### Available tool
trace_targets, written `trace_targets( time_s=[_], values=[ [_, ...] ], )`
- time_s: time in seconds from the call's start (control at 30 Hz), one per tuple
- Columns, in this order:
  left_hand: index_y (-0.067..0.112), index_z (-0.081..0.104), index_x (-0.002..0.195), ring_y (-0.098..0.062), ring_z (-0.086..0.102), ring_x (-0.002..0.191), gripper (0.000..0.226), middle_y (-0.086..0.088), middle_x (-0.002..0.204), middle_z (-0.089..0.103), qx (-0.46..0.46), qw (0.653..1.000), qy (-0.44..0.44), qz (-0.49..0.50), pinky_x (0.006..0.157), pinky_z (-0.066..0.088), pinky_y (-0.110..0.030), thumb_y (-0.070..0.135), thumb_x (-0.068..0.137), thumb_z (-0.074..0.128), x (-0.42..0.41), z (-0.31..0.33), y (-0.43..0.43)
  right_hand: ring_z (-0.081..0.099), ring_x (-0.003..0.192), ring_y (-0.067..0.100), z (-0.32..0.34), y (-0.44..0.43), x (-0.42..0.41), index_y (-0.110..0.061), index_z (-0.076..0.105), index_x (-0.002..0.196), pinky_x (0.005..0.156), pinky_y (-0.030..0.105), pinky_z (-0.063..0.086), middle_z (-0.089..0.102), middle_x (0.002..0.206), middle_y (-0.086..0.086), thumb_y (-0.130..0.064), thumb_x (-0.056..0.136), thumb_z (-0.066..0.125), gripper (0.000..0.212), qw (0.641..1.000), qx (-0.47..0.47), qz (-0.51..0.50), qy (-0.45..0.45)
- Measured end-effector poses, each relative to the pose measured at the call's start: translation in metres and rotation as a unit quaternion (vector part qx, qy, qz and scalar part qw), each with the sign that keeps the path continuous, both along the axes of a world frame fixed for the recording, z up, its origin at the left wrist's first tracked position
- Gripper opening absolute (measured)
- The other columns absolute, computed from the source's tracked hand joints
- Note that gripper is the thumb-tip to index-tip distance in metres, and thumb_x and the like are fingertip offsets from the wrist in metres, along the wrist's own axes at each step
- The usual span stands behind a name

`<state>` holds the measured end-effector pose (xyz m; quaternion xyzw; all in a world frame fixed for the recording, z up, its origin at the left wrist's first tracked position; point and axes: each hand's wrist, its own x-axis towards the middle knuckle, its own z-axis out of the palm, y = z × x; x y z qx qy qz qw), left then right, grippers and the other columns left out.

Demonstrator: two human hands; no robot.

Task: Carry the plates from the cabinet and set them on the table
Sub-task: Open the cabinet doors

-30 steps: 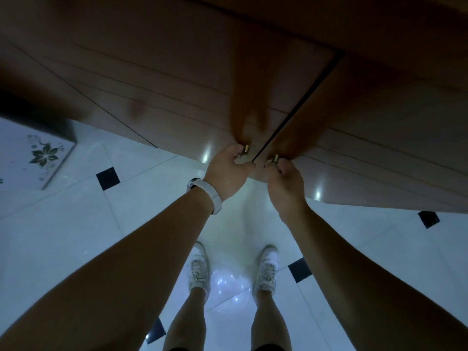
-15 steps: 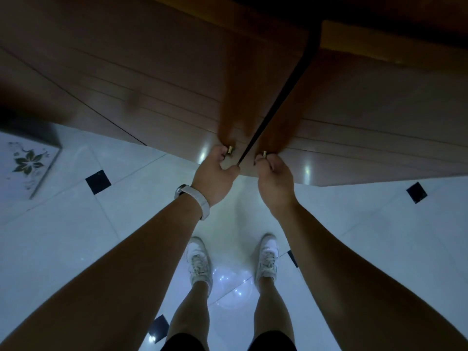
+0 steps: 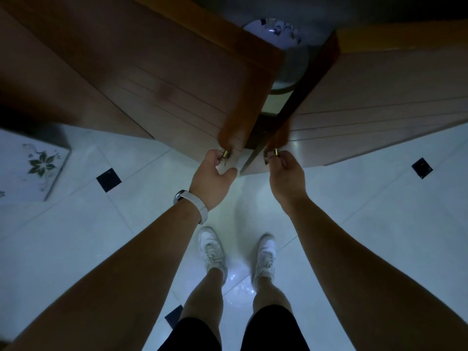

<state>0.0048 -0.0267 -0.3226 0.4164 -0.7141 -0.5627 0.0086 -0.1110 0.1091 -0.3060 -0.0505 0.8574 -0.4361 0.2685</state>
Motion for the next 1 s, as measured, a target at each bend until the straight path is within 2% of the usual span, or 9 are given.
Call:
trace_targets(
  time_s=[0.17,0.3,0.37,0.5,0.57,0.67,0.77,0.87,1.0],
  values=[
    [0.044,0.046,0.086,0.021,0.051,0.071,0.023,0.018,0.082,0.055,-0.039,0.998,0.02,0.051,0.056,0.037,0.001,0.033,0.078,0.065,0.025,0.0,0.016,0.049,0.06,0.012,-0.001,0.024,0.014,-0.017,0.055,0.083,0.057,0.028,0.036,0.052,0.065,-0.004,-0.035,0.097,0.049,0.023,0.999,0.004,0.028,0.024],
    [0.041,0.043,0.09,0.009,0.055,0.066,0.028,0.022,0.084,0.053,-0.074,0.995,0.025,0.06,0.053,0.038,-0.007,0.033,0.077,0.067,0.047,0.002,0.028,0.058,0.071,0.008,-0.001,0.044,0.028,-0.02,0.055,0.092,0.058,0.023,0.039,0.061,0.078,-0.006,-0.041,0.093,0.054,0.021,0.997,0.023,0.068,0.029],
    [0.033,0.042,0.096,0.002,0.056,0.073,0.033,0.021,0.087,0.052,-0.101,0.993,0.017,0.058,0.058,0.037,-0.012,0.03,0.078,0.069,0.056,0.006,0.032,0.061,0.075,0.013,0.0,0.055,0.034,-0.017,0.055,0.096,0.059,0.024,0.04,0.063,0.083,-0.002,-0.041,0.089,0.058,0.025,0.996,0.033,0.076,0.022],
    [0.025,0.044,0.101,-0.019,0.059,0.085,0.037,0.006,0.096,0.06,-0.134,0.989,-0.013,0.063,0.07,0.044,-0.026,0.03,0.079,0.073,0.072,0.01,0.037,0.064,0.095,0.02,-0.002,0.082,0.047,-0.017,0.06,0.112,0.081,0.037,0.054,0.068,0.105,0.001,-0.059,0.079,0.057,0.053,0.99,0.092,0.096,0.053],
    [0.025,0.045,0.105,-0.019,0.06,0.087,0.038,0.004,0.102,0.061,-0.133,0.989,-0.024,0.06,0.074,0.046,-0.029,0.034,0.08,0.073,0.08,0.016,0.038,0.065,0.1,0.019,0.0,0.093,0.055,-0.021,0.06,0.115,0.084,0.037,0.054,0.069,0.109,-0.003,-0.065,0.077,0.055,0.059,0.989,0.099,0.082,0.068],
    [0.024,0.045,0.105,-0.016,0.06,0.084,0.038,0.009,0.097,0.061,-0.126,0.989,-0.042,0.067,0.072,0.047,-0.028,0.037,0.082,0.072,0.091,0.019,0.036,0.064,0.098,0.018,-0.001,0.104,0.064,-0.024,0.059,0.108,0.079,0.034,0.051,0.064,0.101,-0.009,-0.063,0.079,0.058,0.05,0.99,0.101,0.062,0.076],
    [0.031,0.047,0.098,0.001,0.057,0.077,0.037,0.019,0.09,0.059,-0.13,0.985,-0.051,0.101,0.061,0.044,-0.021,0.049,0.078,0.072,0.101,0.021,0.033,0.063,0.091,0.016,-0.004,0.112,0.07,-0.03,0.052,0.098,0.076,0.037,0.052,0.061,0.095,-0.011,-0.067,0.077,0.057,0.042,0.99,0.11,0.044,0.082],
    [0.042,0.047,0.088,0.011,0.058,0.074,0.036,0.024,0.086,0.063,-0.131,0.98,-0.052,0.142,0.057,0.039,-0.009,0.061,0.07,0.072,0.114,0.017,0.03,0.059,0.084,0.011,-0.008,0.123,0.073,-0.033,0.054,0.097,0.069,0.031,0.045,0.063,0.092,-0.014,-0.069,0.076,0.056,0.042,0.986,0.125,0.039,0.105],
    [0.042,0.05,0.095,0.007,0.06,0.081,0.041,0.023,0.092,0.067,-0.145,0.977,-0.059,0.142,0.063,0.041,-0.012,0.065,0.068,0.07,0.136,0.011,0.022,0.057,0.084,0.004,-0.011,0.143,0.081,-0.034,0.058,0.099,0.066,0.024,0.039,0.064,0.093,-0.018,-0.071,0.077,0.053,0.044,0.981,0.135,0.042,0.135]
  ],
)
